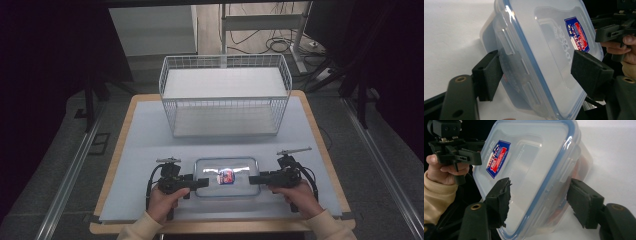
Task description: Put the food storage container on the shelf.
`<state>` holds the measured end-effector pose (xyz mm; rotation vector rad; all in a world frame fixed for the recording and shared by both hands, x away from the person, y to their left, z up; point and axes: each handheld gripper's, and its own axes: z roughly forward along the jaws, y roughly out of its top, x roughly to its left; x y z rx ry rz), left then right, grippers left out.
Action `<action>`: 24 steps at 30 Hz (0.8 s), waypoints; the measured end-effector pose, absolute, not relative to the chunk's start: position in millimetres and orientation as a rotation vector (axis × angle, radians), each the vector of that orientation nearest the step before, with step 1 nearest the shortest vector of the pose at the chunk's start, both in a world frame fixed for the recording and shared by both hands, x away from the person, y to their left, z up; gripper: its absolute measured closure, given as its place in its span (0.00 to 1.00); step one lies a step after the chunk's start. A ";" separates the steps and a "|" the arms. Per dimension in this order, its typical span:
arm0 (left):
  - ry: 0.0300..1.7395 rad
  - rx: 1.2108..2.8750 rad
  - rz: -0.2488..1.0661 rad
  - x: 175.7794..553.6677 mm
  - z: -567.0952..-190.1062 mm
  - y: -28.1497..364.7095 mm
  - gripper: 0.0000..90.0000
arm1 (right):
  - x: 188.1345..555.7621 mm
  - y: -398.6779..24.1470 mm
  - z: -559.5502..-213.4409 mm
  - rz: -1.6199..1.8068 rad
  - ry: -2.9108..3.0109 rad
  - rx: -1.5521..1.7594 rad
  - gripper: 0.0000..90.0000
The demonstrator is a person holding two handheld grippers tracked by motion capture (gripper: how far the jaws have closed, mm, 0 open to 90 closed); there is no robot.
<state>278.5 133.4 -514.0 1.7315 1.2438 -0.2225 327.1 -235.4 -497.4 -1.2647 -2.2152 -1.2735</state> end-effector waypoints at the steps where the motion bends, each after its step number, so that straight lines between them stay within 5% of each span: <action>1: 1.243 1.727 -0.222 277.4 -513.6 133.6 0.32 | 326.2 -235.9 -496.9 -1.278 -2.211 -1.266 0.44; 24: 1.213 1.712 -0.139 265.0 -505.0 137.5 0.42 | 315.1 -241.2 -491.6 -1.379 -2.163 -1.306 0.57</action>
